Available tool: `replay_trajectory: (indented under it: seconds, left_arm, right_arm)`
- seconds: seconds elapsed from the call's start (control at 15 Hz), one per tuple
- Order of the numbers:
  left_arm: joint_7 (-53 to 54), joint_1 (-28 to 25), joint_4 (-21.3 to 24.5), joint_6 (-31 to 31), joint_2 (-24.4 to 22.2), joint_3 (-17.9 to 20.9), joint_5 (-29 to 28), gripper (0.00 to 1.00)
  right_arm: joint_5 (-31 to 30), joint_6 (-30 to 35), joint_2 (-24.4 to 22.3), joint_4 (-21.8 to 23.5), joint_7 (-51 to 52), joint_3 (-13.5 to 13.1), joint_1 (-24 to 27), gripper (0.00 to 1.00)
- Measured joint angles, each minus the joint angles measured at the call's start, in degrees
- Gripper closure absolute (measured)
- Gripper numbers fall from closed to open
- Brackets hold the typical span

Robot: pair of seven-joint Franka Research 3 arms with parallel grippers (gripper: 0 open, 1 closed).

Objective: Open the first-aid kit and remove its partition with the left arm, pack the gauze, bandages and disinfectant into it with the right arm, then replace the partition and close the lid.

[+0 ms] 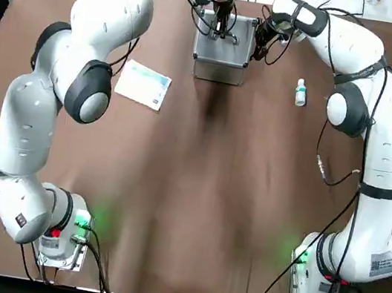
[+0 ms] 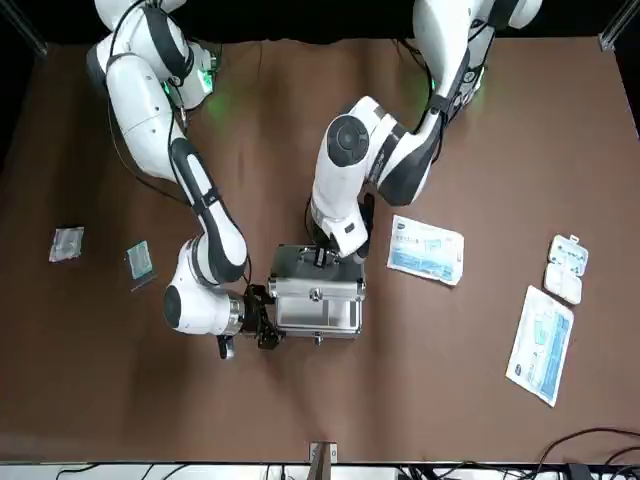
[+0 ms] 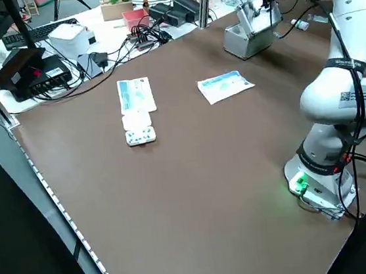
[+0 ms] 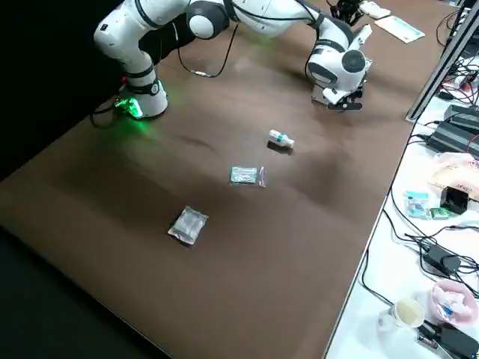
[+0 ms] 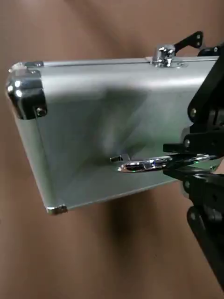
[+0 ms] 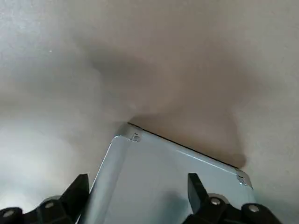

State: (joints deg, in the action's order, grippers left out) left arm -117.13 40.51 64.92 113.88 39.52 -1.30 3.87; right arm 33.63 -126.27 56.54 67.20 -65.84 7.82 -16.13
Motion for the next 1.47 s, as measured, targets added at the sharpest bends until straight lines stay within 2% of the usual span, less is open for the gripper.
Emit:
replay_trajectory:
  seconds: [0.67, 1.47]
  left_arm:
    - [-1.5, 0.1, 0.4, -4.4, -1.1, -1.1, 1.0, 0.85]
    - [-4.1, 0.1, 1.5, -6.4, -2.0, -2.2, 0.8, 0.85]
  right_arm:
    - [0.0, 0.8, 0.1, 0.0, 0.9, 0.0, 0.7, 0.07]
    - [0.0, 1.4, 0.1, 0.0, 1.2, 0.1, 1.1, 0.07]
